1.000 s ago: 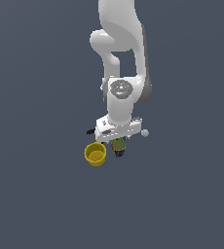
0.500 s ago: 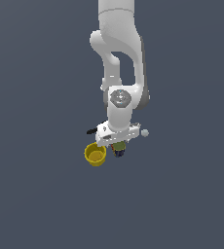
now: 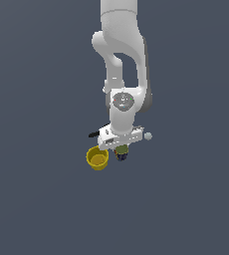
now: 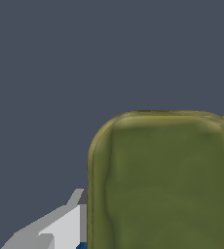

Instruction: Pick up a designated object from a clutter of objects.

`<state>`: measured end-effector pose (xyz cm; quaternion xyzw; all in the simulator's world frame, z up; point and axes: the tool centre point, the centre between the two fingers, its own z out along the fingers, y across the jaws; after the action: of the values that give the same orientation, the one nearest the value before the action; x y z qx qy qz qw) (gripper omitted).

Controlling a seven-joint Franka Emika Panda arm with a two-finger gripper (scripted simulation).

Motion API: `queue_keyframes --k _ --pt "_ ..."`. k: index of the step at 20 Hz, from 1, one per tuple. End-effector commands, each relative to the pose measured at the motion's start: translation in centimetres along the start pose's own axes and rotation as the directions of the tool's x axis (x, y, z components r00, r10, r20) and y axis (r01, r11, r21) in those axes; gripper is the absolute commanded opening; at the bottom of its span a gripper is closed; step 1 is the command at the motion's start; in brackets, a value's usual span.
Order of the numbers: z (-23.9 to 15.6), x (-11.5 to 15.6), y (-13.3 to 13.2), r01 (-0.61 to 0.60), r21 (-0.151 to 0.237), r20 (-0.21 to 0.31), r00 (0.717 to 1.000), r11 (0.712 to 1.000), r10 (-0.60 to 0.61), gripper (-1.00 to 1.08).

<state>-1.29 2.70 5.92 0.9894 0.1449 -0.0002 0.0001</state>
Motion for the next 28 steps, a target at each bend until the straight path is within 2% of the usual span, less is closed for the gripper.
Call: queue_keyframes --k 1,8,14,20,28 --pt "0.1 0.0 0.0 0.0 0.0 0.0 1.0 1.0 0.0 -1.0" --pt "-0.9 -0.1 0.0 0.0 0.0 0.0 1.0 1.0 0.0 -1.0" --pt "-3.5 -0.4 -0.1 0.0 0.0 0.0 1.0 1.0 0.0 -1.0" --pt "-7.9 -1.0 -0.1 0.0 0.0 0.0 1.0 1.0 0.0 -1.0" --pt "-16.1 -1.9 -0.3 0.001 0.0 0.0 1.0 1.0 -0.001 -1.0"
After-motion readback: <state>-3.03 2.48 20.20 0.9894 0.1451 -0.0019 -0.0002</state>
